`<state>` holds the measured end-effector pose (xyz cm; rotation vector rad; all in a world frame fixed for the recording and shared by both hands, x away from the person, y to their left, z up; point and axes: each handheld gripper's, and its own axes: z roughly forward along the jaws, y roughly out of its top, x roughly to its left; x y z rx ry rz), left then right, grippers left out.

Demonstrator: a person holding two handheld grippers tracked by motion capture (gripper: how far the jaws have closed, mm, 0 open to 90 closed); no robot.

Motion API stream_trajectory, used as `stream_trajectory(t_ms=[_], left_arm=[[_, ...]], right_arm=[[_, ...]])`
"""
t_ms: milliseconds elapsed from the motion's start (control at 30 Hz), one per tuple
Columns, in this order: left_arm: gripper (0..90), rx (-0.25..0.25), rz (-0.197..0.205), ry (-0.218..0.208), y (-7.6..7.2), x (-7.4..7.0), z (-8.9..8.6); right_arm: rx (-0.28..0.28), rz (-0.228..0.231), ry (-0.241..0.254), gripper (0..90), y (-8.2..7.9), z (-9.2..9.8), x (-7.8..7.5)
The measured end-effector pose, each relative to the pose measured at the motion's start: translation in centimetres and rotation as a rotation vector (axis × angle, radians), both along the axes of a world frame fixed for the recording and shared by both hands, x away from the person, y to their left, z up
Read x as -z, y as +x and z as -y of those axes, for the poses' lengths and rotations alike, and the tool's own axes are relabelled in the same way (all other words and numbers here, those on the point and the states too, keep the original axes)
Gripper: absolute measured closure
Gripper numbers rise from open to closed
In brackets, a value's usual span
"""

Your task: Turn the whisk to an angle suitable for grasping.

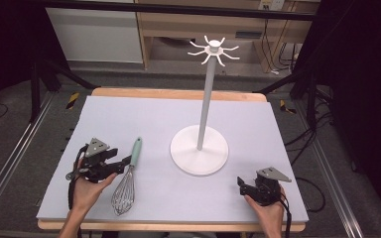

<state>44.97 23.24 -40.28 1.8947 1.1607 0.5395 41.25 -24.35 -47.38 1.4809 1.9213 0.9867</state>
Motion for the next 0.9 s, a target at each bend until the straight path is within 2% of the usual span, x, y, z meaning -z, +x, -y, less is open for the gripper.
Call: stream_trajectory(t_ms=[267, 567, 900], left_arm=[[41.9, -0.002, -0.044, 0.044, 1.3, 0.0, 1.0], [44.7, 0.003, -0.118, 0.098, 2.7, 1.1, 1.6], [47.4, 0.002, -0.170, 0.144, 3.7, 2.1, 2.1]], right_arm=[[-0.001, -0.009, 0.001, 24.3, 0.0, 0.1, 0.0], [-0.011, -0.018, 0.002, 26.0, 0.1, 0.1, 0.0], [-0.019, -0.024, 0.002, 27.0, 0.2, 0.1, 0.0]])
